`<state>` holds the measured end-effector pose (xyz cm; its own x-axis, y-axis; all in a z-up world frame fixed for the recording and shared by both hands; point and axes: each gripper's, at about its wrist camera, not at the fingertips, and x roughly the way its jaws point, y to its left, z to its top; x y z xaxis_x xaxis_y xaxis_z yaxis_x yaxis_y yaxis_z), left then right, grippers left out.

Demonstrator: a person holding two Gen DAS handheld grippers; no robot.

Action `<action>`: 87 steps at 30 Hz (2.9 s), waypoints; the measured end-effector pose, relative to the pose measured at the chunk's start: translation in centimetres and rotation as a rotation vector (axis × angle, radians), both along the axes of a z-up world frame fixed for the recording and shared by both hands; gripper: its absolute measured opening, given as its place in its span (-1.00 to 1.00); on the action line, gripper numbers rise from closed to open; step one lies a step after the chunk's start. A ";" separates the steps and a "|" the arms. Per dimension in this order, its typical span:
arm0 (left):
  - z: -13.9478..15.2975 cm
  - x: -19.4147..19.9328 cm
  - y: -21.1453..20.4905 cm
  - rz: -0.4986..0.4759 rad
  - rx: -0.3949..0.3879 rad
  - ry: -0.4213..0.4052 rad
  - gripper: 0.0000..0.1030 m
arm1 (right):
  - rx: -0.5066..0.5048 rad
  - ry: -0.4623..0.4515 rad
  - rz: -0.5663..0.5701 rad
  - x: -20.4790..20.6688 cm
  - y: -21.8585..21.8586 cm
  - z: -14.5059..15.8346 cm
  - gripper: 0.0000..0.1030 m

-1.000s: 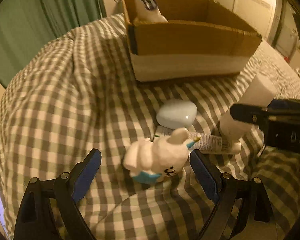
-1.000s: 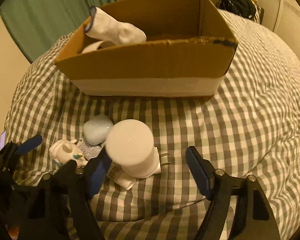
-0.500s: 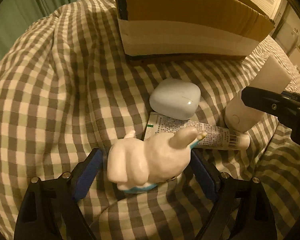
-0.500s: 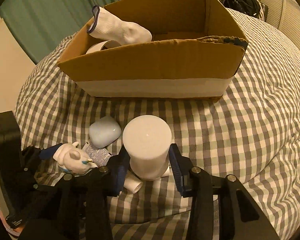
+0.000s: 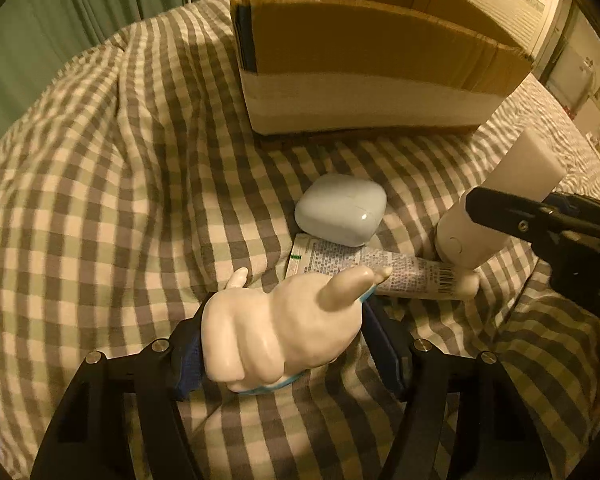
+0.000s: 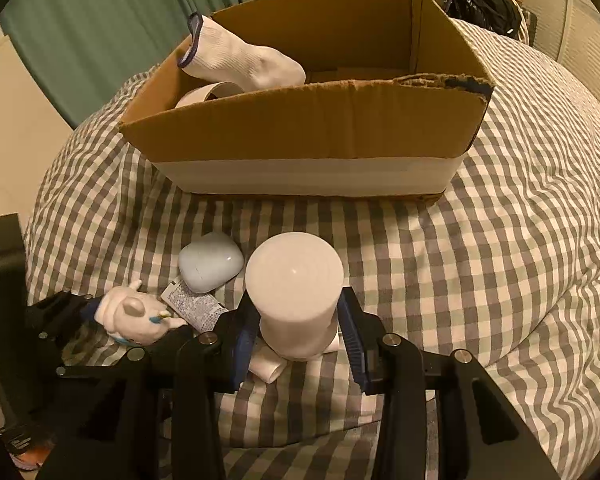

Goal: Organize objects
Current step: 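Grasp the white figurine with the left tool while the right tool grasps the white cylinder, then lower the figurine and cylinder into the box and open both tools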

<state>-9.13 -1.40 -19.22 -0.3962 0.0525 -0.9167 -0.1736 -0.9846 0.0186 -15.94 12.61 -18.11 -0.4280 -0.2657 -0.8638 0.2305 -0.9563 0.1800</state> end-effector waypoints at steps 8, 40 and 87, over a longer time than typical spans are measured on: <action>3.1 2.7 -0.2 -0.008 -0.030 0.072 0.36 | 0.019 0.072 0.005 1.7 0.4 1.9 -0.33; 17.1 -0.4 0.2 -0.006 0.040 0.310 0.36 | -0.008 0.353 0.060 6.1 1.2 17.1 -0.36; 8.1 -20.4 9.1 -0.140 0.116 0.240 0.75 | -0.111 0.285 -0.087 -16.5 5.9 10.3 0.16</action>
<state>-29.52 7.72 -11.16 -0.5821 0.2212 -0.7824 -0.3125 -0.9492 -0.0359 -32.43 18.50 -7.82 -0.6735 -0.3034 -0.6740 0.2050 -0.9528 0.2240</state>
